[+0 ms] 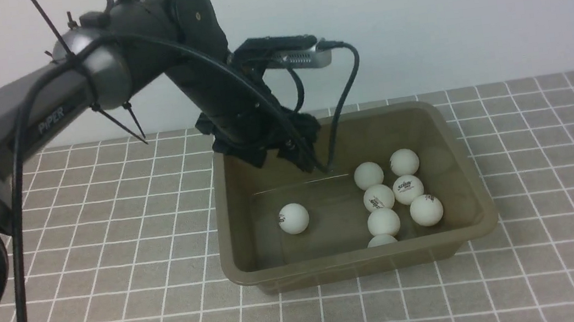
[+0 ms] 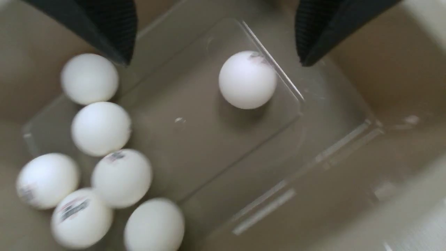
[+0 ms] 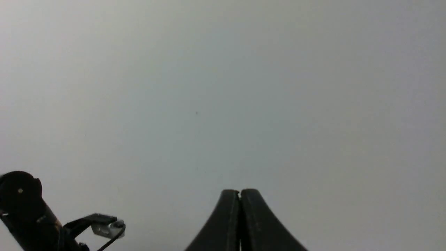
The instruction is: Put the table tennis balls into the box on the grey coffee tablecloth.
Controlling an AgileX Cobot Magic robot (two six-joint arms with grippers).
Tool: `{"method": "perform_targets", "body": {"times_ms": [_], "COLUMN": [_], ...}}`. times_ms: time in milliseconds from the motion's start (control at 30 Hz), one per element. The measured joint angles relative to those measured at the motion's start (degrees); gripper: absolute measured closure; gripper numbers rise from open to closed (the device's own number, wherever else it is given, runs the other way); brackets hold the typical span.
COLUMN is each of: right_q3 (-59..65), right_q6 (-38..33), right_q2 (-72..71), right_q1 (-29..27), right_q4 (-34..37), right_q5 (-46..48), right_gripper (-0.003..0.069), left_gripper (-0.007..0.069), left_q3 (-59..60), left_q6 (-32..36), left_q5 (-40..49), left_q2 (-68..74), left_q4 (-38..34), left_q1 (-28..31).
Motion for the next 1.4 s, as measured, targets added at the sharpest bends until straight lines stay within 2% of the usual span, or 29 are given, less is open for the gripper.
{"method": "perform_targets", "body": {"times_ms": [33,100,133,200,233,300,433,500,567,633,767,833,867,1067,1167,1400], "right_q3": [2.02,5.66,6.0,9.02,10.61,12.6,16.6,17.25,18.08,18.1,18.1,18.1,18.1,18.1,18.1,18.1], "right_q6": [0.99,3.35,3.6,6.34,8.59,11.11,19.72,21.54,25.39,25.9,26.51,26.51,26.51,26.55,26.55,26.62], "right_q2": [-1.89,-5.32,-5.63,-8.48,-10.13,-11.35,-12.0,-12.0,-12.0,-12.0,-12.0,-12.0,-12.0,-12.0,-12.0,-12.0], "right_q1": [0.0,0.0,0.0,0.0,0.0,0.0,0.0,0.0,0.0,0.0,0.0,0.0,0.0,0.0,0.0,0.0], "right_q4": [-0.77,-2.65,-2.86,-5.27,-7.07,-9.9,-18.33,-19.88,-22.34,-22.68,-22.96,-22.96,-23.02,-23.15,-23.15,-23.15], "right_q5": [-2.15,-5.89,-6.23,-9.39,-11.03,-12.44,-14.09,-14.09,-14.09,-14.09,-14.07,-13.55,-13.5,-13.17,-13.05,-12.98], "right_gripper": [0.0673,0.0673,0.0673,0.0673,0.0673,0.0673,0.0673,0.0673,0.0673,0.0673,0.0673,0.0673,0.0673,0.0673,0.0673,0.0673], "left_gripper": [0.0179,0.0342,0.0342,0.0526,0.057,0.0609,0.0629,0.0629,0.0629,0.0629,0.0629,0.0629,0.0629,0.0629,0.0629,0.0629], "left_q3": [-1.67,-4.23,-4.23,-5.37,-5.44,-5.01,-0.21,2.3,10.35,13.89,30.43,42.92,42.92,66.33,71.15,73.57], "left_q6": [-0.35,-1.33,-1.46,-1.83,-2.1,-2.65,-3.48,-3.74,-3.85,-3.85,-3.89,-3.89,-3.89,-5.2,-7.79,-8.35], "left_q5": [1.28,4.06,4.25,5.45,5.78,6.0,5.46,4.46,0.44,-1.3,-10.93,-19.46,-20.13,-39.63,-42.2,-41.03], "left_q2": [-0.79,-3.07,-3.07,-7.01,-9.2,-13.73,-26.55,-30.6,-40.6,-45.03,-59.19,-69.45,-69.45,-88.7,-93.44,-95.23], "left_q4": [0.73,3.07,3.33,6.38,7.43,8.57,9.04,9.04,8.99,9.05,9.1,9.1,9.1,9.03,8.85,8.85], "left_q1": [0.0,0.0,0.0,0.0,0.0,0.05,0.05,0.05,0.05,0.05,0.05,0.05,0.05,0.05,0.05,0.05]}}
